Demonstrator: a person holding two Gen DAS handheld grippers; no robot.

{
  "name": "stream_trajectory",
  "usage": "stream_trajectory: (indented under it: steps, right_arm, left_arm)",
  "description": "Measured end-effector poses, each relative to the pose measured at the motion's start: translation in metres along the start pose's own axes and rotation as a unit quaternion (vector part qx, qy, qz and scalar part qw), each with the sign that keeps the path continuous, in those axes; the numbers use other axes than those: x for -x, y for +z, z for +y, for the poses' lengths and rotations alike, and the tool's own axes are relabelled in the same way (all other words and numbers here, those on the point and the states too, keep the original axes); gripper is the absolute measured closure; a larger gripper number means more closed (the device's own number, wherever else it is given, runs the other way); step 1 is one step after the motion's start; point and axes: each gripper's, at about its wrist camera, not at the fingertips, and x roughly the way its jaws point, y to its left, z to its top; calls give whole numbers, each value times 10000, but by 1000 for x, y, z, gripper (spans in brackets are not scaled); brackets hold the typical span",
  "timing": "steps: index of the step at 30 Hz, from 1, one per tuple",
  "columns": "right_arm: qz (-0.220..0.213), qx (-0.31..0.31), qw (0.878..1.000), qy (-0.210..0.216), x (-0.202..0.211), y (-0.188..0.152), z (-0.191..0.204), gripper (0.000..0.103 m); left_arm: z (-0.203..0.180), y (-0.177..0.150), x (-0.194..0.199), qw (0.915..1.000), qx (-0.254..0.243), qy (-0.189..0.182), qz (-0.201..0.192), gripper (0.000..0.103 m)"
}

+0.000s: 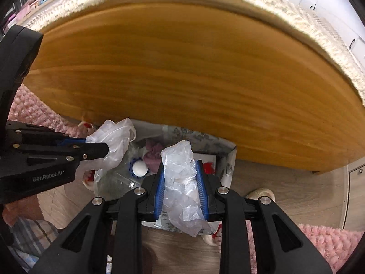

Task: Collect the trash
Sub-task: 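Open the left tool to drop the clear glove into the trash bag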

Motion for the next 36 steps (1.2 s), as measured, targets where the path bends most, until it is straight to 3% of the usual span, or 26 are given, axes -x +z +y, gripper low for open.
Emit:
stream_trajectory:
  steps: [8, 23, 36]
  right_arm:
    - [195, -63, 9998, 0, -11, 9, -1, 77]
    - [453, -129, 9989, -12, -31, 15, -3, 77]
    - [779, -255, 9966, 47, -58, 10, -10, 77]
  left_arm:
    - [-6, -1, -11, 9996, -134, 207, 127, 95]
    - [3, -3, -37, 9981, 108, 410, 456, 95]
    - [2, -1, -70, 9940, -155, 752, 779, 95]
